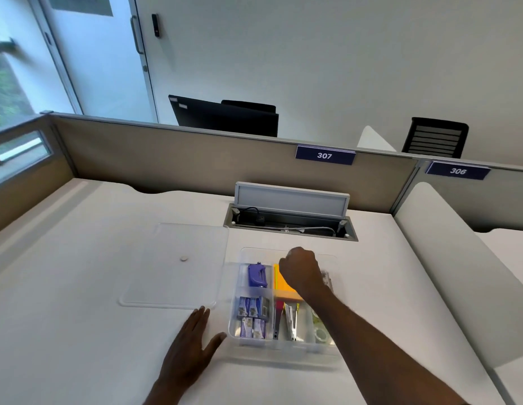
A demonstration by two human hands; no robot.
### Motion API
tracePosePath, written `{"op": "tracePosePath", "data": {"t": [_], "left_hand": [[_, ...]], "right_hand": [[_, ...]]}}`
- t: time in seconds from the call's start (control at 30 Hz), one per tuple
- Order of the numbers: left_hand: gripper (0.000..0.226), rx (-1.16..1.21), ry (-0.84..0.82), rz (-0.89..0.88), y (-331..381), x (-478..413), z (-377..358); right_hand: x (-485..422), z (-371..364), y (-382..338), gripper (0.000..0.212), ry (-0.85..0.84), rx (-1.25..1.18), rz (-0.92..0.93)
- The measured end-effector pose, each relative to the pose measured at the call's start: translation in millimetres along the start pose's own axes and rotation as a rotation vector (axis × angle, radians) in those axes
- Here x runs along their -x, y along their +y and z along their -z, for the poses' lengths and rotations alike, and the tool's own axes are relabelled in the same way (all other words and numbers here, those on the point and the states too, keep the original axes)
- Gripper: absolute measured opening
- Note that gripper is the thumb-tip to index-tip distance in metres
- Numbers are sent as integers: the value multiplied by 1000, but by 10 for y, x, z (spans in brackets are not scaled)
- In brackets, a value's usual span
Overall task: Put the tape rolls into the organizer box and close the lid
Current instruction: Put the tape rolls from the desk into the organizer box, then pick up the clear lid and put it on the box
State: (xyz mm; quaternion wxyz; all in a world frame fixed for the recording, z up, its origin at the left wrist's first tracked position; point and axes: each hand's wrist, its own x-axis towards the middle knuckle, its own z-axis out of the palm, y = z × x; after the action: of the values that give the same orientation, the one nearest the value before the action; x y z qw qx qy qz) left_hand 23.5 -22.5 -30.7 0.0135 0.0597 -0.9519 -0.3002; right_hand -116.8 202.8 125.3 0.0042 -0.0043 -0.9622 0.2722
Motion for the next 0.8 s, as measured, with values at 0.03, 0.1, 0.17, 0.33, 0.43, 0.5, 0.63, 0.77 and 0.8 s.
{"op": "tracePosePath", "data": {"t": [0.03, 0.1, 0.17, 0.33, 0.43, 0.5, 0.63, 0.77, 0.8], "left_hand": [[101, 22, 17, 17, -35, -9, 62], [97, 36, 42, 37, -102, -28, 171], [89, 41, 73, 67, -166, -60, 258], [50, -5, 285, 118, -360, -225, 501], [46, -68, 355, 168, -515, -370, 654], [55, -95, 319, 263, -598, -465, 739], [68, -76, 250, 497, -727, -576, 833], [59, -30, 223, 517, -778, -606, 830], [59, -25, 220, 519, -788, -606, 829]], "right_hand": [[-7, -60, -121, 18, -11, -30, 12], [4, -199, -328, 21, -50, -78, 24], [54, -364, -513, 20, -103, -107, 36], [167, -813, -916, 20, -196, -139, -7], [223, -1075, -1072, 22, -292, -260, -125], [279, -1184, -1153, 7, -371, -363, -241], [330, -1326, -1245, 27, -526, -433, -394], [324, -1414, -1291, 28, -530, -489, -476], [308, -1434, -1297, 27, -520, -508, -496]]}}
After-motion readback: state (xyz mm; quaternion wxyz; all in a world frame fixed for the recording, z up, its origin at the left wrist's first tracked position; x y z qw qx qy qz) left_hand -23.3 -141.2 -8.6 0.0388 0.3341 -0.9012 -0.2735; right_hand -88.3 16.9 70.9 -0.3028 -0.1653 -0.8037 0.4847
